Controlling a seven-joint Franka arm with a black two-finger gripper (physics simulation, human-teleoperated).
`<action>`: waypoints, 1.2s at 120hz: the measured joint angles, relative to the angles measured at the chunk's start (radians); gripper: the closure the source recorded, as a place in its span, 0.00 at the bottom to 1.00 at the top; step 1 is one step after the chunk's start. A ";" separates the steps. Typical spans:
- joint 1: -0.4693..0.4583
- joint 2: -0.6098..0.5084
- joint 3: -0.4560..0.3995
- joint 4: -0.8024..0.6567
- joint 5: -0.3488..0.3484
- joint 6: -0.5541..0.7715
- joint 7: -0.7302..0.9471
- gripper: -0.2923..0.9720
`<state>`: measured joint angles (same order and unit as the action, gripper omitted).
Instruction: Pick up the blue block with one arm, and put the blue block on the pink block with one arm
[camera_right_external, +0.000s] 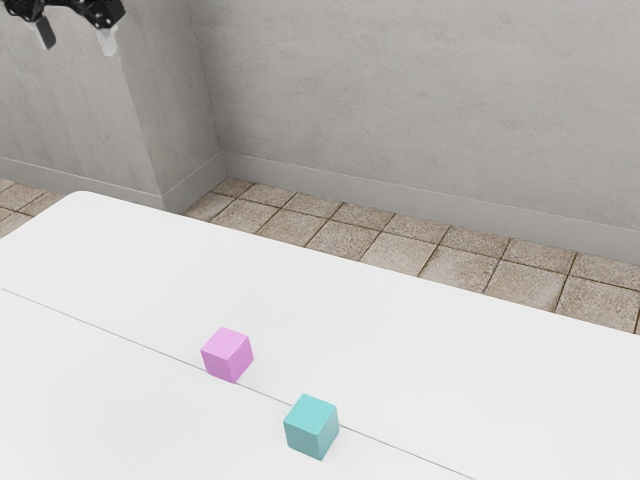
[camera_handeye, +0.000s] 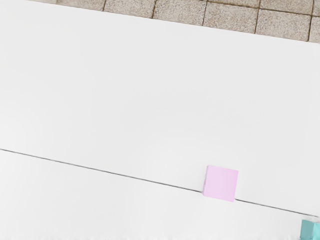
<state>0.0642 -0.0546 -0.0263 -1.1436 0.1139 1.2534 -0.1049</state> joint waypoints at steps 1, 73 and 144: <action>-0.003 0.001 0.000 -0.001 -0.001 -0.001 -0.001 0.23; 0.003 0.040 -0.095 -0.633 -0.034 0.204 -0.087 0.23; -0.205 0.180 -0.257 -0.868 -0.155 0.630 -0.199 0.23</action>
<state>-0.1409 0.1257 -0.2832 -2.0119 -0.0410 1.8834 -0.3042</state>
